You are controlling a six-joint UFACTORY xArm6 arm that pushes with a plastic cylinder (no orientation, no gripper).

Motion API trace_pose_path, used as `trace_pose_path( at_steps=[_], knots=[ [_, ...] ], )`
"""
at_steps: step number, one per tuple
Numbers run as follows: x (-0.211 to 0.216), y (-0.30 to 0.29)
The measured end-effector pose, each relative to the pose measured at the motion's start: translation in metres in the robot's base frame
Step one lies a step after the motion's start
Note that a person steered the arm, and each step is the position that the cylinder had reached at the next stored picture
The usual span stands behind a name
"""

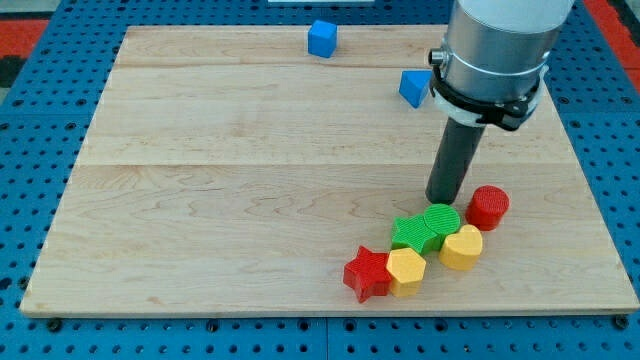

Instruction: Keep arm diagonally left above blue triangle

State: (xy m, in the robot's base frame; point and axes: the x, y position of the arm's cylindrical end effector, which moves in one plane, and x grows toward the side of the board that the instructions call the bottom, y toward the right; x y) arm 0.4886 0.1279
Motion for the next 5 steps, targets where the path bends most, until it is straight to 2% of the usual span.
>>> trace_pose_path(
  at_steps=[3,5],
  knots=[
    [-0.094,0.011],
    [-0.112,-0.001]
  ],
)
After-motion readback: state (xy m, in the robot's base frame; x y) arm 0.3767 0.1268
